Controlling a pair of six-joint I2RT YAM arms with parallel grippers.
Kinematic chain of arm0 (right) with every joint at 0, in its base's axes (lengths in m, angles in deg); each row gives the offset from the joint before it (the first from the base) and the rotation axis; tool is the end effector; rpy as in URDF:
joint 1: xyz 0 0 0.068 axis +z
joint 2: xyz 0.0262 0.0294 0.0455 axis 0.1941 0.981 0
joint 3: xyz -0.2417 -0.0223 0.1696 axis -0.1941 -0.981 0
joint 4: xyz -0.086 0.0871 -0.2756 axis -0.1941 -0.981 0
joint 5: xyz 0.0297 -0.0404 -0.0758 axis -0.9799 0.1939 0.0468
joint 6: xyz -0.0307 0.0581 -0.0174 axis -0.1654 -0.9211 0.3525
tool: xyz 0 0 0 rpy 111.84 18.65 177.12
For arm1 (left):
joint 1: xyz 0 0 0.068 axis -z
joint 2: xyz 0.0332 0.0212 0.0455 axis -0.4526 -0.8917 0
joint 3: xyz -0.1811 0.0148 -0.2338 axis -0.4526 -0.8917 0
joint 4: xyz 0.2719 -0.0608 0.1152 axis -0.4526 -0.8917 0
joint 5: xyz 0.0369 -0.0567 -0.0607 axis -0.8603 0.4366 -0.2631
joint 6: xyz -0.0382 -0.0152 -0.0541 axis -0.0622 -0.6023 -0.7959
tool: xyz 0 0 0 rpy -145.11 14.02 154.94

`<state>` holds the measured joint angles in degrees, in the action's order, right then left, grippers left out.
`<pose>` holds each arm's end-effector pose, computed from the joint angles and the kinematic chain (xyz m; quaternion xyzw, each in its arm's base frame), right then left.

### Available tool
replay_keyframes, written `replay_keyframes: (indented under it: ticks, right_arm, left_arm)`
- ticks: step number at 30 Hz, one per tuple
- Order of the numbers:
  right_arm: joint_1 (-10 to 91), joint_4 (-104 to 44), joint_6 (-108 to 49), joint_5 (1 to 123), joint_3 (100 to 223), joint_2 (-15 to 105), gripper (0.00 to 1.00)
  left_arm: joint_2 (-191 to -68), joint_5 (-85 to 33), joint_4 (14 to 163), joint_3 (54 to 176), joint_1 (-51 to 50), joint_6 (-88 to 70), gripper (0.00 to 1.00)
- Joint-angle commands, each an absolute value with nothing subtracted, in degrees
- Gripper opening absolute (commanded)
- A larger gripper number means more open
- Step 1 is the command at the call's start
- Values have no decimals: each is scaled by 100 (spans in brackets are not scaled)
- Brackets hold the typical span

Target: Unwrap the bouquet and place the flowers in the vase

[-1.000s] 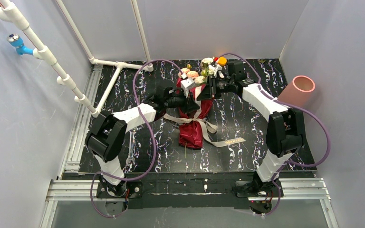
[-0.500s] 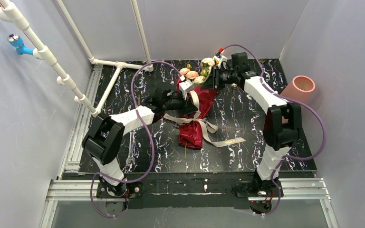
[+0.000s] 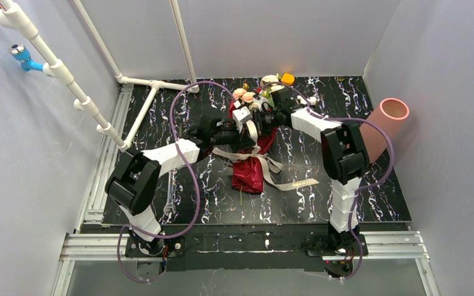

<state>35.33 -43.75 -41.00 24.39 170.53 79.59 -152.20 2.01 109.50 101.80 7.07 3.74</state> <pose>0.4414 0.2400 0.1960 -0.1892 0.8465 0.4562 0.1988 0.3420 -0.2694 0.2324 0.4109 0.6630 -0.3994 0.4817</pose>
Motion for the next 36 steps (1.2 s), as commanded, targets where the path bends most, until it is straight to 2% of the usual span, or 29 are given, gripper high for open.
replay_keyframes:
  ticks: [1,8,21,36]
  right_arm:
    - [3523,-4509,-3598,2601,17187,8377,8]
    - [3560,-5286,-2548,2952,17308,8680,5]
    - [3563,-5558,-1709,3140,17191,8896,2]
    - [3562,-5511,-1625,3129,16879,8835,1]
  left_arm:
    - [-14724,201,10825,10279,738,378,0]
    - [-14315,117,10551,10453,737,258,0]
    - [-13502,-326,9664,10849,610,67,0]
    - [-13599,-221,8641,12877,-380,-883,0]
